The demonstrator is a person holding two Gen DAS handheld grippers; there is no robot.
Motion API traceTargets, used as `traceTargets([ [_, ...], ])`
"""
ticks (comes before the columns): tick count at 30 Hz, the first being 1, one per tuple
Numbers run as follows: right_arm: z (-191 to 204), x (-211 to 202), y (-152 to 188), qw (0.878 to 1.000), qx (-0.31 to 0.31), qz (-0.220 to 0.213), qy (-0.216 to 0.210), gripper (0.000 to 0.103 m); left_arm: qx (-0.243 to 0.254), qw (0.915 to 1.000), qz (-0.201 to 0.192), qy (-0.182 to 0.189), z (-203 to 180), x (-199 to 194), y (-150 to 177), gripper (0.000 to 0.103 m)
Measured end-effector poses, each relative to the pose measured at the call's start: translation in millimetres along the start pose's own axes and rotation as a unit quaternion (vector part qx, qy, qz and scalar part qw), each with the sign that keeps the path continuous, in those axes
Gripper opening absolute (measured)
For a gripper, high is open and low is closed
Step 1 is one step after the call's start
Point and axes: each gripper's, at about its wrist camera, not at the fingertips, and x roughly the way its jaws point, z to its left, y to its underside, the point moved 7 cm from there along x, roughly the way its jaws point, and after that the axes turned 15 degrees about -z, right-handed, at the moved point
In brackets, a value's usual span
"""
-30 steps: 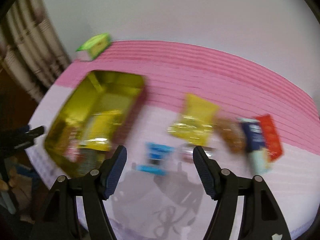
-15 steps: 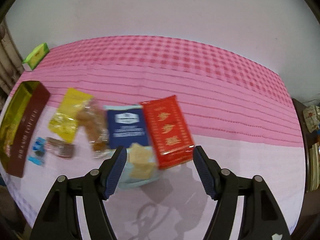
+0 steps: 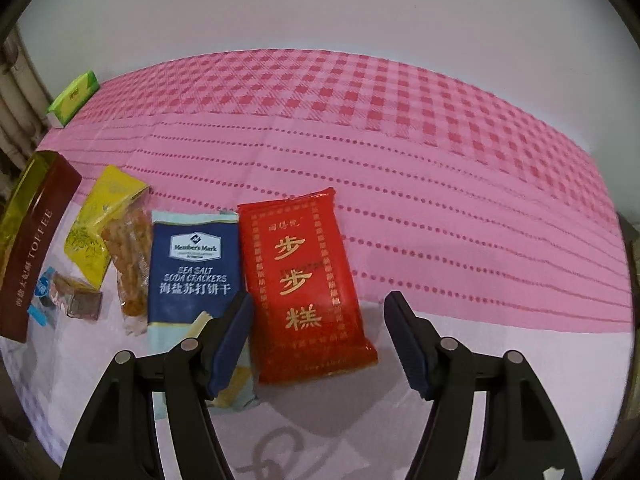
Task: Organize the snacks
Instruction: 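Grasp the red gold-lettered packet with the right tool while the left tool grasps the blue cracker pack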
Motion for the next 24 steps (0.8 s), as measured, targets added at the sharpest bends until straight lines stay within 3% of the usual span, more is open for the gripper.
traceTargets([
  [4,2.2,4.1,-2.1,1.000,-0.008,-0.011,-0.010,0.061,-0.011,0.9996,0.015,0.019,-33.3,9.1,-7.0,0.077],
  [7,4.6,3.8,-3.5,1.000,-0.020,-0.020,-0.012,0.051,-0.013,0.9993,0.020,0.028,-59.6,14.6,-15.0,0.077],
  [14,-2.4,-7.7,5.6,0.999,-0.015,-0.041,-0.008,0.046,-0.047,0.9959,0.050,0.060,-116.9,29.8,-28.2,0.077],
  [24,-67.5,-45.6,44.9,0.995,0.049,-0.075,0.042,0.046,-0.095,0.9900,0.079,0.067,-183.8,53.8,-46.0,0.077],
])
